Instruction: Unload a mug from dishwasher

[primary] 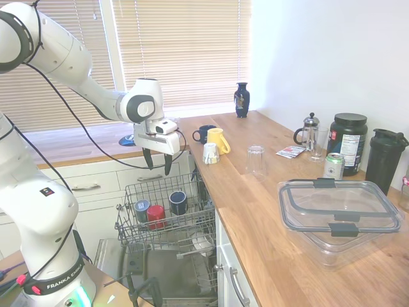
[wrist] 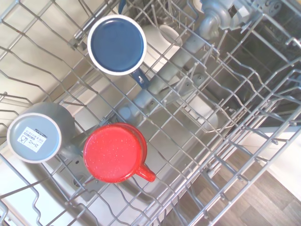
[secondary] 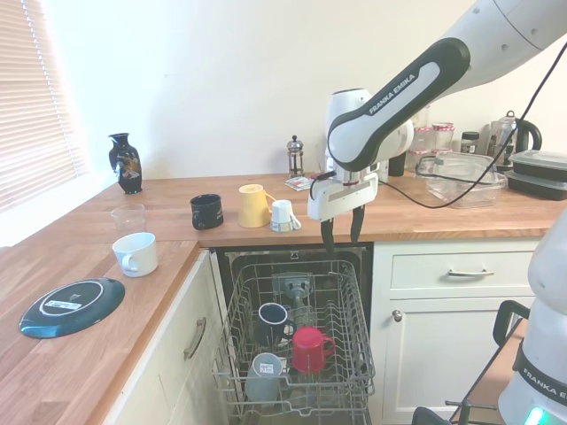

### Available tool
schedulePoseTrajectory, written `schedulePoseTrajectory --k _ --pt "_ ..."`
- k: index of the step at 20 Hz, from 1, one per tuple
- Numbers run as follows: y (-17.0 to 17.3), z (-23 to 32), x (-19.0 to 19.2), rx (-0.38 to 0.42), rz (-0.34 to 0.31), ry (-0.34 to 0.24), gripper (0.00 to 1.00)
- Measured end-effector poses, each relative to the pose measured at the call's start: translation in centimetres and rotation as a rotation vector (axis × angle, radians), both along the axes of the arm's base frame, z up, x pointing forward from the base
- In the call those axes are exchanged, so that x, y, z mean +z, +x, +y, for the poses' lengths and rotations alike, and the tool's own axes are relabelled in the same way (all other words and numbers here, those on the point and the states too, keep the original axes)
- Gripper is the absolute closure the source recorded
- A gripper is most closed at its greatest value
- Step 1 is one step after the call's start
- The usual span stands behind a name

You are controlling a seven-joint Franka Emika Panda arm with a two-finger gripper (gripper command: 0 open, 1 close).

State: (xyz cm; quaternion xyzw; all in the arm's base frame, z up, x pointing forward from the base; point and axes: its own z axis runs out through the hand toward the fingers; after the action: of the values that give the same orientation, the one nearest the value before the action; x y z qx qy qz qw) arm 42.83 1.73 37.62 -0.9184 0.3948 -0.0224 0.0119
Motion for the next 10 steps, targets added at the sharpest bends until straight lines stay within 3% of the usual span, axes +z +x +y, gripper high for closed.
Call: schedulePoseTrajectory --k 6,10 --pt "-0.2 -0.1 -0.2 0.002 -0.001 -0.001 0.00" --pt "-0.5 1.5 -1.0 0.043 -0.009 -0.006 0.00"
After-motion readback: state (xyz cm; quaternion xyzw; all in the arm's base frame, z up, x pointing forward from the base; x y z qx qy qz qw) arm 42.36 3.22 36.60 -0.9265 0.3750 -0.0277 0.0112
